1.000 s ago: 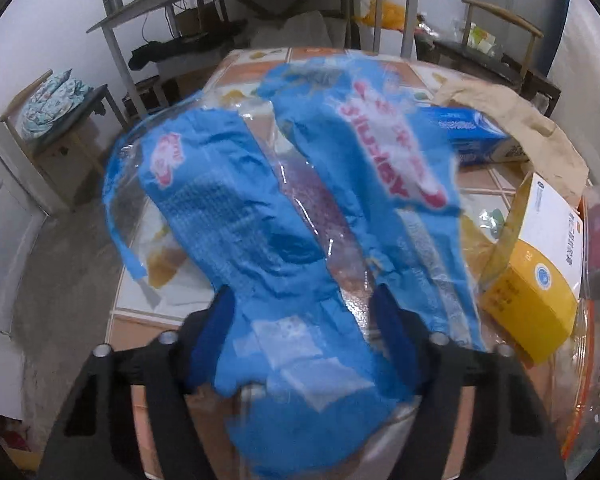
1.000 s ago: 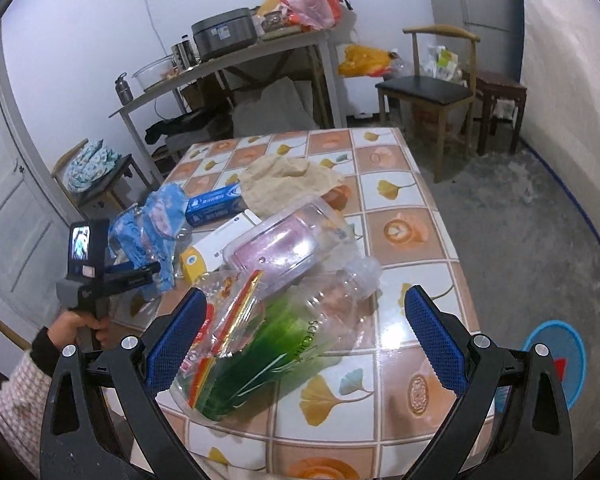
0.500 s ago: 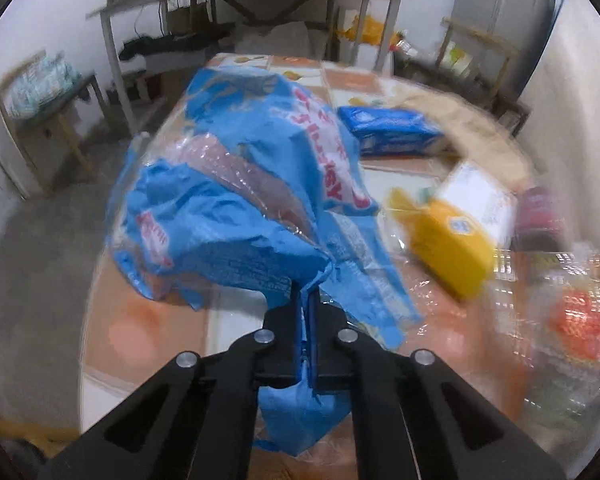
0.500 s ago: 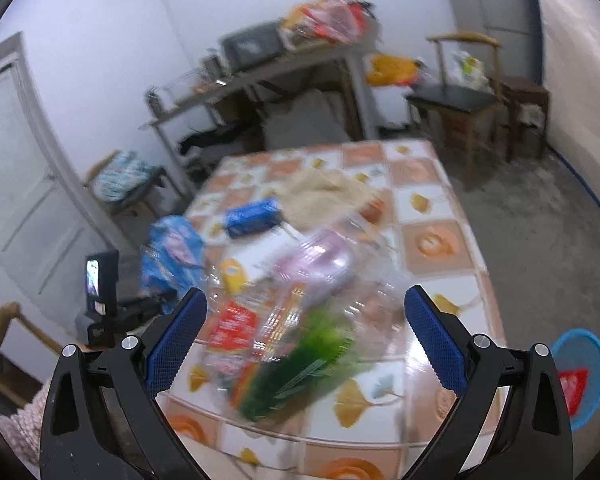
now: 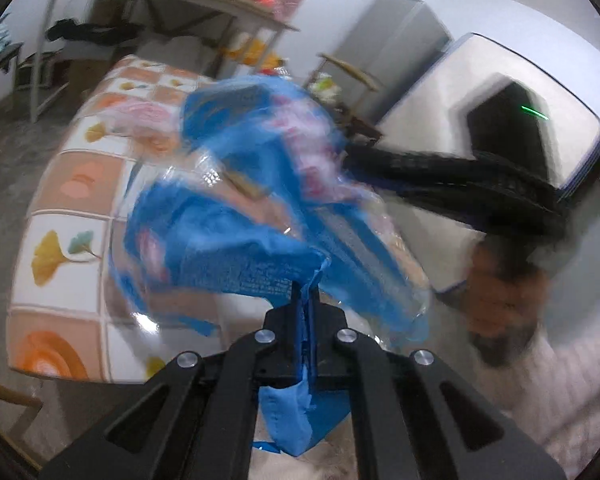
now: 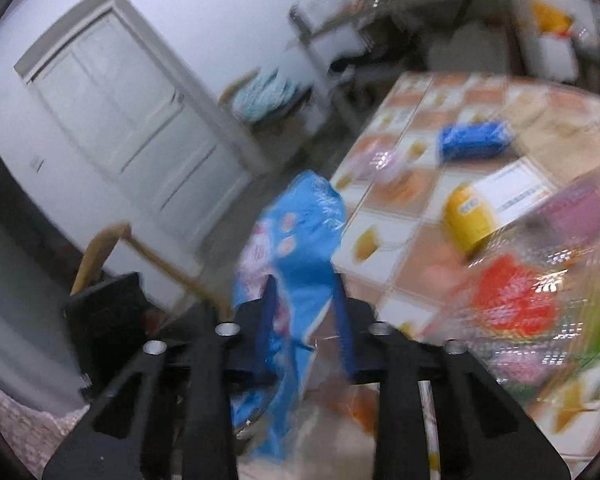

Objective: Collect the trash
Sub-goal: 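Grasp blue wrappers with the right tool while the left tool holds its wrappers, then pass the right tool's blue wrapper into the left tool's bundle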

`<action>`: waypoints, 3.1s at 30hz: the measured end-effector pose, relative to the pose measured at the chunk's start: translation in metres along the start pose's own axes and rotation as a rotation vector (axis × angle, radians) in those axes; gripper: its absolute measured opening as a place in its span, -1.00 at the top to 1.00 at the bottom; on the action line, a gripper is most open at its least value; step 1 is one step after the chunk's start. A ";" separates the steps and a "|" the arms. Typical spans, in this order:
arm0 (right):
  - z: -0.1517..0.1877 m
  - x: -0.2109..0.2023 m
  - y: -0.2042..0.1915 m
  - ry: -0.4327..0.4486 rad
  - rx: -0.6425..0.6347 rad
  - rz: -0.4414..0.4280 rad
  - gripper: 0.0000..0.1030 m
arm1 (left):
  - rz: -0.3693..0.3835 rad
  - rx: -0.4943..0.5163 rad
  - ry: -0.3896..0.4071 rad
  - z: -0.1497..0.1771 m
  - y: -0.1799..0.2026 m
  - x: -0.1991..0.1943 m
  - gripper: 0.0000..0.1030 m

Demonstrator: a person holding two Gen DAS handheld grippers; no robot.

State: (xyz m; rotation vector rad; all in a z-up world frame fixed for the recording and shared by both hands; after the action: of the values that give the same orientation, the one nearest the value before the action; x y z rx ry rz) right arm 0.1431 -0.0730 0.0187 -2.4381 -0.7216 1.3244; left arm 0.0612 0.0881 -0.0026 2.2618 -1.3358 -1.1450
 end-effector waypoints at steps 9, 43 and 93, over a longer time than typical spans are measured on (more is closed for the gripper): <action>0.047 0.067 0.005 -0.232 0.099 -0.039 1.00 | 0.150 -0.164 0.161 -0.006 -0.036 -0.037 0.97; 0.010 0.150 0.022 -0.269 -0.012 0.148 1.00 | -0.248 -0.030 -0.019 -0.004 -0.086 0.019 -0.08; -0.165 0.193 -0.004 -0.076 -0.405 0.506 -0.81 | -0.228 -0.163 -0.005 0.002 -0.135 0.030 0.98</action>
State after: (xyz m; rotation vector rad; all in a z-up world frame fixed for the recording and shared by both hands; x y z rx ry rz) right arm 0.3682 0.0350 -0.0254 -3.0548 -0.4320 1.5779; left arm 0.1501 0.1362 -0.0969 2.3350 -0.9657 -1.2815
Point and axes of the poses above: each gripper's, at about its wrist camera, not at the fingertips, and x roughly the way its jaws point, y to its right, z to its underside, the point moved 3 cm from there along x, roughly the way its jaws point, and after that the axes turned 8 degrees about z, right-handed, at the moved point
